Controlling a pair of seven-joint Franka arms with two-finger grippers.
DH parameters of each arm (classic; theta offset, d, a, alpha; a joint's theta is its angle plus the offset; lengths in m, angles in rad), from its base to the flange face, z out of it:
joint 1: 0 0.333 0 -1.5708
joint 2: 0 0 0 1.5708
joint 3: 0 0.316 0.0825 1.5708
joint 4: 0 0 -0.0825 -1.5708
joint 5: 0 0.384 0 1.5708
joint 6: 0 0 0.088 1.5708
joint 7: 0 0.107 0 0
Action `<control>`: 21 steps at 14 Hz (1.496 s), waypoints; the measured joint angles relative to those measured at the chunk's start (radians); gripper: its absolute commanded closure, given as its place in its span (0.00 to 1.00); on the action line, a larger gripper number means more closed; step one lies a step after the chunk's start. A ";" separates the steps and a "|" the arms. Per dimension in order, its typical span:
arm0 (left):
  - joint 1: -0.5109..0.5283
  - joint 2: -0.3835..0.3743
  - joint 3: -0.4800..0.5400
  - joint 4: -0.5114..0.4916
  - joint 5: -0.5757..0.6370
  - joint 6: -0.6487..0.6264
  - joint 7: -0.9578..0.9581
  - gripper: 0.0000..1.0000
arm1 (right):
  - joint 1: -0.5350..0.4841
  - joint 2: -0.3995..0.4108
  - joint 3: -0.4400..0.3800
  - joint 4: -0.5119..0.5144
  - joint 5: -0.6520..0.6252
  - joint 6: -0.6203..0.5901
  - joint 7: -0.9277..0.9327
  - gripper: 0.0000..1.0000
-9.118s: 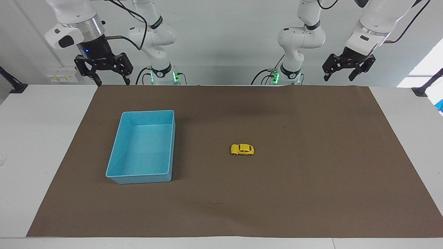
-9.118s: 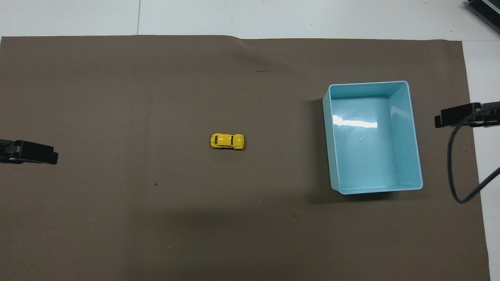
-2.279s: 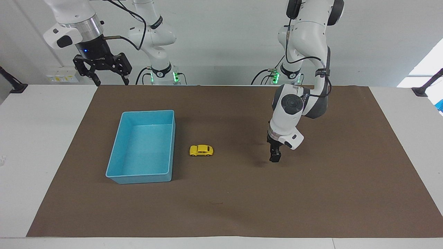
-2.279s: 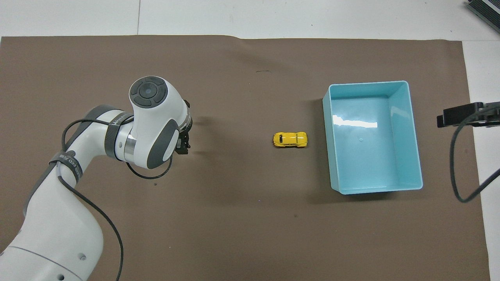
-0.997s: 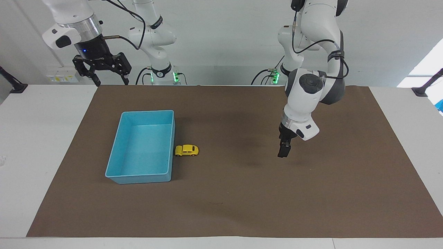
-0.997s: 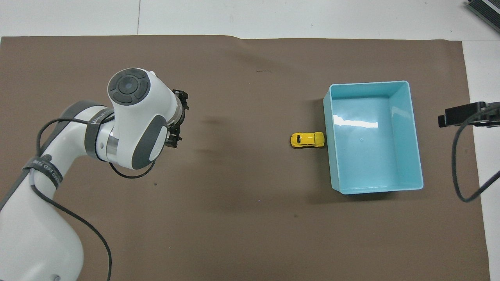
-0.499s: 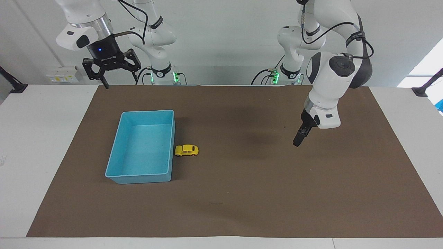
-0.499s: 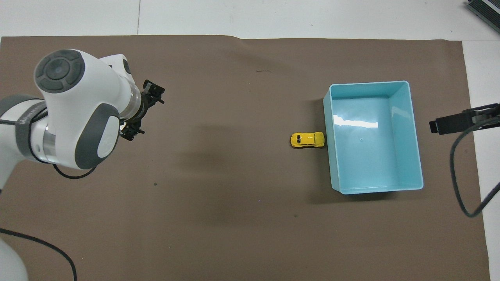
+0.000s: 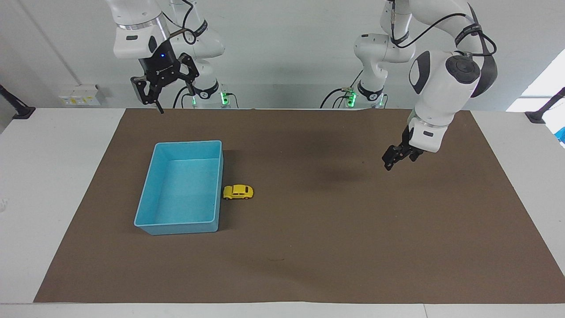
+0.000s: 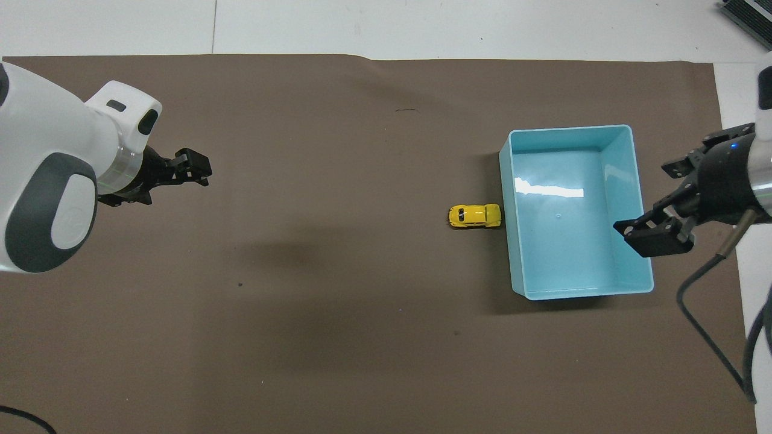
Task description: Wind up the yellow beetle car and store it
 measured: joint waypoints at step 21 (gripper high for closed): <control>0.092 -0.225 -0.001 0.157 0.004 -0.359 0.511 0.00 | 0.102 0.226 0.009 -0.034 -0.042 0.109 -0.527 0.00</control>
